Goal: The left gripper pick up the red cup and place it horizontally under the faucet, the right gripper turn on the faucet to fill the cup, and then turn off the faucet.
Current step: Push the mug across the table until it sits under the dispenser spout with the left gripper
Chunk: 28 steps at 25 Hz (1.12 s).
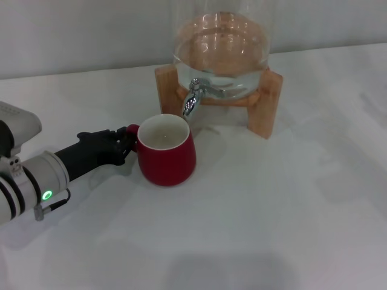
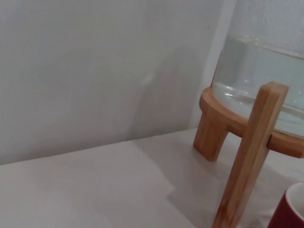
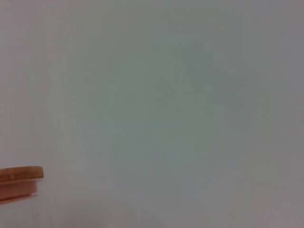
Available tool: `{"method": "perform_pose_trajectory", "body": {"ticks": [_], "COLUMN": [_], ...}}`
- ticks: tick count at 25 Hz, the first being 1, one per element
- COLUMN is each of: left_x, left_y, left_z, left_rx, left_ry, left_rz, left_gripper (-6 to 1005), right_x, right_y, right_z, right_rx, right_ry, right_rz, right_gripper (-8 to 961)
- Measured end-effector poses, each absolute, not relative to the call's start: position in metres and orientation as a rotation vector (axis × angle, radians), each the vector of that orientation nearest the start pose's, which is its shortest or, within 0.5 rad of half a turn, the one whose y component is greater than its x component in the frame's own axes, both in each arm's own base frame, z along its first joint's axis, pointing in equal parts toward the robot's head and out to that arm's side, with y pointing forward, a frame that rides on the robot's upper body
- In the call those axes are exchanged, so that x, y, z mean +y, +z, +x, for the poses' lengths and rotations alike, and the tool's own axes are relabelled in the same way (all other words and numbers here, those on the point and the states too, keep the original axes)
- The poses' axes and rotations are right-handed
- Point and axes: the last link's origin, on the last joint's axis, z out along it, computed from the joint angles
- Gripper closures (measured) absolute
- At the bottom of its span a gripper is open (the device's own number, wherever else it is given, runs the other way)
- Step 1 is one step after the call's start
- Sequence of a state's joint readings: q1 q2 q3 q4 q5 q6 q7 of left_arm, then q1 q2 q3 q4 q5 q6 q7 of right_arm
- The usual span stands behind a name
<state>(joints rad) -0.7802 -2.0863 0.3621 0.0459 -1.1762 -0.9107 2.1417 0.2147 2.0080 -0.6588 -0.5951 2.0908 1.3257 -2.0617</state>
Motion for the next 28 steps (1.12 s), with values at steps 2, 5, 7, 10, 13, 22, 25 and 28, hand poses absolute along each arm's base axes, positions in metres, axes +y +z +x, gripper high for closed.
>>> {"method": "perform_pose_trajectory", "body": {"ticks": [2,5,7,10,13,22,25,28], "left_x": [0.381,0.381,0.381,0.381,0.382,0.385,0.386,0.388], "left_y": [-0.090,-0.090,-0.090,-0.090,-0.090,-0.090,-0.091,-0.091], "left_z": [-0.258,-0.258,-0.257,-0.256,-0.254,-0.248,-0.246,-0.244], "left_rx": [-0.814,-0.803,-0.783,-0.755,-0.721,-0.595,-0.577,-0.568], "left_ry": [-0.565,-0.563,-0.563,-0.563,-0.559,-0.533,-0.527,-0.523], "left_rz": [-2.383,-2.386,-2.391,-2.396,-2.407,-2.436,-2.439,-2.440], "left_gripper": [826,829,832,836,836,836,836,836], "right_x": [0.298,0.298,0.298,0.298,0.299,0.300,0.301,0.303], "right_y": [0.135,0.135,0.135,0.135,0.134,0.134,0.134,0.133], "right_z": [0.359,0.359,0.359,0.360,0.360,0.360,0.359,0.358], "right_rx": [0.589,0.589,0.589,0.592,0.588,0.578,0.577,0.580], "right_ry": [1.009,1.009,1.009,1.010,1.005,0.997,0.998,1.003], "right_rz": [-1.621,-1.620,-1.618,-1.614,-1.614,-1.616,-1.617,-1.618], "right_gripper": [156,156,156,156,156,156,156,156]}}
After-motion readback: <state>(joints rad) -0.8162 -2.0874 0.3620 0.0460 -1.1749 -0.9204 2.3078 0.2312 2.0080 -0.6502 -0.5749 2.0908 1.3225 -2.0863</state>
